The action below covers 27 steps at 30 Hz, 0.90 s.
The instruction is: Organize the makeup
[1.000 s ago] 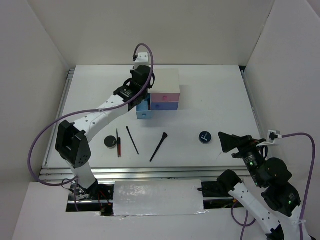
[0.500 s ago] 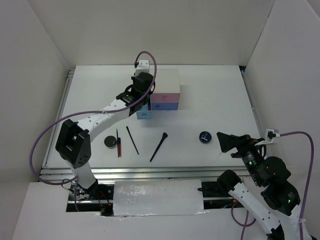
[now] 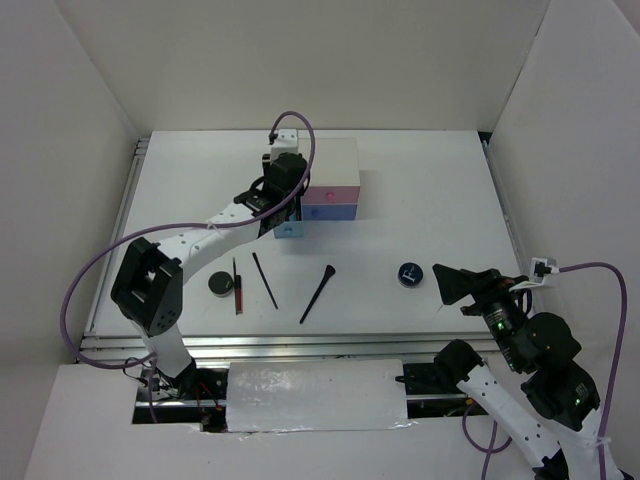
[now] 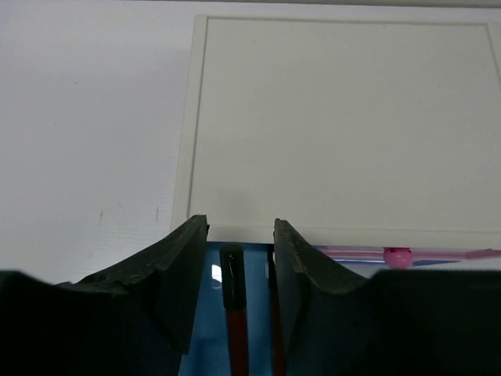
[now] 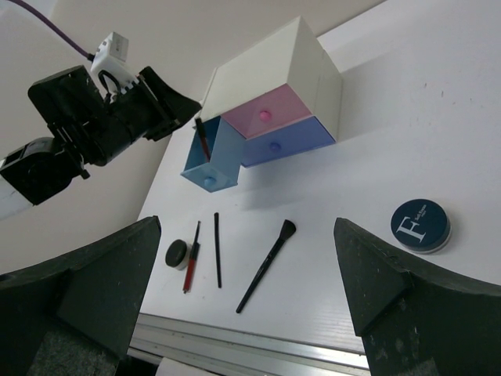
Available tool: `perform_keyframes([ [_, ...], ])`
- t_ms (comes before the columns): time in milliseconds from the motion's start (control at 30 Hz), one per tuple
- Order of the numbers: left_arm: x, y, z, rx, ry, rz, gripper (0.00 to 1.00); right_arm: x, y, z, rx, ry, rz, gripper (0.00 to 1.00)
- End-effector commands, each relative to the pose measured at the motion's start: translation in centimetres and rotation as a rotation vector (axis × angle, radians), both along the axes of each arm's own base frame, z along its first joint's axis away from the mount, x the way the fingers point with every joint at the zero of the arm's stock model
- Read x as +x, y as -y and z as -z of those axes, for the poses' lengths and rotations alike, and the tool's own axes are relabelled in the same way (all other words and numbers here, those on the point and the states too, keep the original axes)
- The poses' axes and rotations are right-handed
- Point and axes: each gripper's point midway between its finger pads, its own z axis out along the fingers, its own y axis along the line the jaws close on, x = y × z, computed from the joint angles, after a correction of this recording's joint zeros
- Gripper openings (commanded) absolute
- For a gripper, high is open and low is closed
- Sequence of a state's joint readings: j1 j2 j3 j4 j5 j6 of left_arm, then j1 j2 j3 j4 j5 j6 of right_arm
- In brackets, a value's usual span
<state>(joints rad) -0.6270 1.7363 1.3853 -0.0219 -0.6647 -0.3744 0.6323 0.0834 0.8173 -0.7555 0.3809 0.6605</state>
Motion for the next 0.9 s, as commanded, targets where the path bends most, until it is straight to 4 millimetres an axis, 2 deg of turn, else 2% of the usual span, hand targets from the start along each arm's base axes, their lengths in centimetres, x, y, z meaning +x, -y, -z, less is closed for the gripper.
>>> perform_keyframes([
  [0, 0.3, 0.2, -3.0, -0.078, 0.069, -0.002, 0.55, 0.4, -0.4, -0.8, 0.01, 0.02, -0.005, 1.0],
  [100, -0.3, 0.0, -4.4, -0.103, 0.094, 0.001, 0.87, 0.4, -0.4, -0.9, 0.012, 0.022, -0.005, 1.0],
  [133, -0.6, -0.3, -5.3, -0.115, 0.108, -0.001, 0.94, 0.4, -0.4, -0.8, 0.009, 0.021, -0.005, 1.0],
  [233, -1.2, -1.0, -7.5, -0.143, 0.139, -0.023, 0.97, 0.5, -0.4, -0.8, 0.008, 0.02, -0.006, 1.0],
  [300, -2.0, -2.1, -7.9, -0.146, 0.12, -0.074, 0.97, 0.6, -0.6, -0.6, 0.005, 0.018, -0.009, 1.0],
  [367, -2.9, -3.3, -9.2, -0.171, 0.117, -0.125, 0.96, 0.8, -1.1, -0.2, 0.001, 0.01, -0.023, 1.0],
  [400, -3.9, -4.4, -8.2, -0.159, 0.064, -0.177, 0.96, 0.9, -1.3, -0.1, 0.001, 0.007, -0.029, 1.0],
  [433, -4.6, -5.0, -8.3, -0.166, 0.05, -0.197, 0.96, 1.1, -1.5, -0.2, 0.003, 0.009, -0.035, 1.0],
  [467, -5.9, -5.9, -7.1, -0.137, -0.01, -0.225, 0.95, 1.2, -1.9, 0.2, -0.005, -0.002, -0.048, 1.0],
  [533, -7.8, -7.1, -6.7, -0.201, -0.038, -0.276, 0.93, 1.5, -2.3, 0.2, -0.002, 0.002, -0.06, 1.0],
  [600, -10.0, -8.1, -3.9, -0.238, -0.104, -0.325, 0.91, 1.7, -2.8, 0.5, -0.004, -0.002, -0.072, 1.0],
  [633, -11.3, -8.3, -3.7, -0.271, -0.121, -0.309, 0.9, 1.7, -3.2, 0.3, 0.001, 0.005, -0.092, 1.0],
  [667, -12.5, -8.6, -0.8, -0.248, -0.177, -0.302, 0.85, 1.7, -3.5, 0.3, 0.002, 0.008, -0.104, 1.0],
  [733, -14.0, -8.3, 0.6, -0.302, -0.213, -0.272, 0.78, 1.8, -4.4, 0.5, 0.004, 0.01, -0.146, 1.0],
  [767, -15.1, -8.5, 2.8, -0.281, -0.263, -0.271, 0.73, 1.9, -4.7, 0.7, 0.002, 0.005, -0.154, 1.0],
  [833, -16.4, -8.6, 4.3, -0.29, -0.302, -0.269, 0.63, 1.8, -5.3, 0.9, 0.007, 0.0, -0.181, 1.0],
  [867, -17.4, -8.9, 6.2, -0.274, -0.335, -0.272, 0.59, 1.9, -5.4, 1.1, 0.007, -0.007, -0.186, 1.0],
])
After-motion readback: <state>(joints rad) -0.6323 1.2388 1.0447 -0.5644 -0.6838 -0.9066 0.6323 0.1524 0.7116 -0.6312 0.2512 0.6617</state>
